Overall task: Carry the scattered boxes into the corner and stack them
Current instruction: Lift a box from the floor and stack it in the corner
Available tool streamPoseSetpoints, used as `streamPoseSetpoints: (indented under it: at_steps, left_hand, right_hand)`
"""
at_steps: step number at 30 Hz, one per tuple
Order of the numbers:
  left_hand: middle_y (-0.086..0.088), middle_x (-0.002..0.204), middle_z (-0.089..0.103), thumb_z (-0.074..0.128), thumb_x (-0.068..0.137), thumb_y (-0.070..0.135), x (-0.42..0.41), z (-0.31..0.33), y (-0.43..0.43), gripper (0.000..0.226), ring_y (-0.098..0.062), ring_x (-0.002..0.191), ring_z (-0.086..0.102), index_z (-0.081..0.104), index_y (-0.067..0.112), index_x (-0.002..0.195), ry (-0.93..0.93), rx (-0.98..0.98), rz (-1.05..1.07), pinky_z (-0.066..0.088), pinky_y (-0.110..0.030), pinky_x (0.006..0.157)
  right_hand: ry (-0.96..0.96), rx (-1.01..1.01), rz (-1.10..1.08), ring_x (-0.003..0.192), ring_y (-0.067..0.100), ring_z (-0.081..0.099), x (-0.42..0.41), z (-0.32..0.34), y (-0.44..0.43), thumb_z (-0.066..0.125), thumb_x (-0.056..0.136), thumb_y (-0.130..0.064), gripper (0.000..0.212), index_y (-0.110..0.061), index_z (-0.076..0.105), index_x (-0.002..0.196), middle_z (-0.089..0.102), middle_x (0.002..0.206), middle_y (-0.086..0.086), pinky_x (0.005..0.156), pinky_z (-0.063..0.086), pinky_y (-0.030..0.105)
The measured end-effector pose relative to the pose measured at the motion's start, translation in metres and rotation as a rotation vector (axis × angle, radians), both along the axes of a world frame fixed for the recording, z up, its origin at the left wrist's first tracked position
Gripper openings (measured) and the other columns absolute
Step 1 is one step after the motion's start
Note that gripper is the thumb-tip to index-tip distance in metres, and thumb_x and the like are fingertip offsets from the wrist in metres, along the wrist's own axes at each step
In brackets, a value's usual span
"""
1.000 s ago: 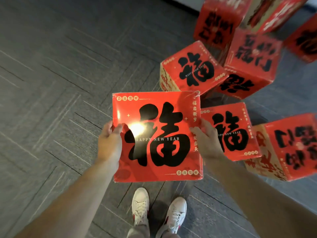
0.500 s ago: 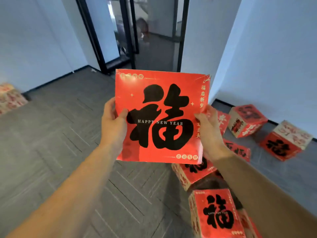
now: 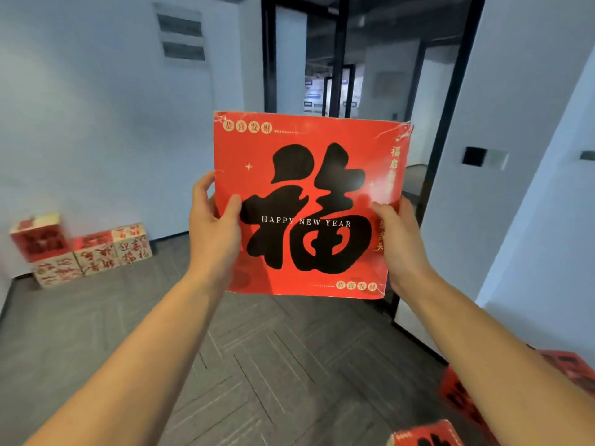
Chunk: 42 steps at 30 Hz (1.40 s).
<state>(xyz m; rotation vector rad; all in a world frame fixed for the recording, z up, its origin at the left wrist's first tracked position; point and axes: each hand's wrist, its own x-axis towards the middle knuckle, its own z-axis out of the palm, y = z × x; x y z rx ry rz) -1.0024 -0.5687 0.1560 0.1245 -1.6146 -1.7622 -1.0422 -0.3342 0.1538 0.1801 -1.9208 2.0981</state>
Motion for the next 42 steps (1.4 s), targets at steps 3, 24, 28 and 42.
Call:
streamPoseSetpoints:
  at_steps: [3,24,28,42]
  left_hand:
    - [0.007,0.114,0.077,0.055,0.105,0.013,-0.006,0.003,-0.049,0.041,0.001,0.084,0.071,0.05,0.038,0.136,0.013,-0.021,0.06,0.052,-0.02,0.073]
    - [-0.005,0.122,0.074,0.057,0.104,0.01,-0.15,-0.027,-0.383,0.04,-0.01,0.095,0.068,0.051,0.038,0.132,-0.041,-0.075,0.64,0.053,-0.035,0.091]
    - [0.001,0.103,0.074,0.056,0.105,0.009,-0.196,-0.022,-0.438,0.04,-0.001,0.08,0.066,0.05,0.03,0.138,-0.037,-0.081,0.696,0.051,-0.02,0.073]
    - [-0.008,0.129,0.071,0.061,0.102,0.011,-0.369,-0.069,-0.729,0.045,-0.019,0.113,0.07,0.05,0.029,0.142,-0.038,-0.026,0.741,0.055,-0.043,0.103]
  right_hand:
    - [-0.006,-0.024,0.045,0.109,0.016,0.073,-0.018,-0.001,-0.054,0.06,0.093,-0.035,0.047,-0.023,0.053,0.139,0.072,0.121,-0.003,0.101,0.057,0.048]
    - [-0.019,-0.017,0.607,0.119,0.022,0.067,-0.267,-0.019,-0.441,0.059,0.086,-0.043,0.043,-0.029,0.058,0.127,0.072,0.125,-0.003,0.109,0.05,0.057]
    - [0.009,-0.007,0.66,0.118,0.022,0.067,-0.324,-0.009,-0.505,0.059,0.085,-0.045,0.043,-0.029,0.057,0.125,0.071,0.124,-0.003,0.109,0.05,0.056]
    - [-0.019,0.048,0.719,0.114,0.019,0.069,-0.505,-0.043,-0.799,0.056,0.104,-0.034,0.032,-0.028,0.052,0.136,0.07,0.125,-0.004,0.103,0.055,0.054]
